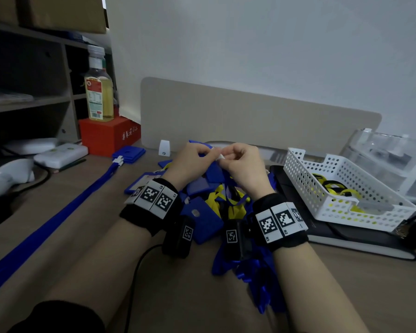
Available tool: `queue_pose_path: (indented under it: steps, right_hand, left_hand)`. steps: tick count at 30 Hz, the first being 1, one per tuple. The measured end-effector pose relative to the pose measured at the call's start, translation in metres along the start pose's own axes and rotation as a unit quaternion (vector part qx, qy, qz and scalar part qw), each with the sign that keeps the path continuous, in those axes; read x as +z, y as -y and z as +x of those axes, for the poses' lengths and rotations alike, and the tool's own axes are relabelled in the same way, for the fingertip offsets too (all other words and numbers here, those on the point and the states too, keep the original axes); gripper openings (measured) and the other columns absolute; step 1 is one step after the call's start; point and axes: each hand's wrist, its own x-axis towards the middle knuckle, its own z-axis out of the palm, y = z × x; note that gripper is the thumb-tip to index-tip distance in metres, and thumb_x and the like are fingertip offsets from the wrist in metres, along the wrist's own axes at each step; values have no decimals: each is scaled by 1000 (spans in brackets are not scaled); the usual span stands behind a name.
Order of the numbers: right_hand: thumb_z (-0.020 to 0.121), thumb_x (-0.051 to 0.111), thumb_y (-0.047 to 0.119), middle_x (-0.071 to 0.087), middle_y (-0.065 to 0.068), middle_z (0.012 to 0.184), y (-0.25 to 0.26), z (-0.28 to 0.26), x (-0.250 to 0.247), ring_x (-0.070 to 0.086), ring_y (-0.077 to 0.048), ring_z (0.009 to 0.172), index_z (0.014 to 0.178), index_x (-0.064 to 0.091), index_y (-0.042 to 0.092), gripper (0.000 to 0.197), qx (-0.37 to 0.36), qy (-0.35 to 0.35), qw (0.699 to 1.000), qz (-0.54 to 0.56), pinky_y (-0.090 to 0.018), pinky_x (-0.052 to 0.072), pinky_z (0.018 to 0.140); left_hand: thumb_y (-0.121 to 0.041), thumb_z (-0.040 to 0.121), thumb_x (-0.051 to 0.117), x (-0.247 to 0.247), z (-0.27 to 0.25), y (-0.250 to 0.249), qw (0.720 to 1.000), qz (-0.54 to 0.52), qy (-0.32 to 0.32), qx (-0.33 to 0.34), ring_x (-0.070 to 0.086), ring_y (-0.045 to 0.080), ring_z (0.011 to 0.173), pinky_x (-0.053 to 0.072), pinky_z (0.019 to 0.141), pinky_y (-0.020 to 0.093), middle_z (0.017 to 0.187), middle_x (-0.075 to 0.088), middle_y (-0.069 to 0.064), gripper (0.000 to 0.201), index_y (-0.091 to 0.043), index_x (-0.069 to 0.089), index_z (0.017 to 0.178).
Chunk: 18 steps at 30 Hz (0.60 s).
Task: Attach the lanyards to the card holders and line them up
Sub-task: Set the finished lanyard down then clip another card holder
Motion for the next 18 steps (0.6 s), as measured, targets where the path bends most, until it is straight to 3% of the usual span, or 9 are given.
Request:
queue_pose_path:
  steps: [5,8,12,16,18]
  right_hand:
    - [80,72,11,63,4,59,1,-3,1,57,-10,58,78,71,11,3,13,-11,1000,-6,-33,49,60]
    - [79,72,12,58,13,50,2,-4,3,51,-2,49,70,70,17,11,12,-23,999,-23,-25,44,54]
    - [79,72,13,67,3,62,4,-4,4,58,-5,55,74,72,15,6,12,-36,999,-37,-27,49,55]
    - [80,74,13,58,12,47,5,-6,3,56,-4,52,73,73,14,7,24,-38,999,-26,-26,51,57]
    - [80,72,13,59,9,50,5,-6,2,55,-6,52,74,73,13,7,19,-38,999,-27,-26,49,57]
  left_hand:
    - [-32,97,50,0,1,-2,999,38,11,-12,53,15,68,40,63,29,70,61,4,32,-15,66,76]
    - [-30,98,49,0,2,-3,999,42,14,-14,57,20,77,46,70,35,81,65,12,33,-7,69,85]
    - [-30,98,47,-1,2,-2,998,56,22,-12,60,25,85,49,77,39,83,63,8,30,-11,66,84]
    - [-26,98,46,0,3,-1,996,82,20,4,60,25,90,49,79,40,92,66,12,30,-7,68,89]
    - [-26,98,46,1,3,-1,996,87,16,9,60,23,89,49,79,38,93,66,9,29,-10,69,91]
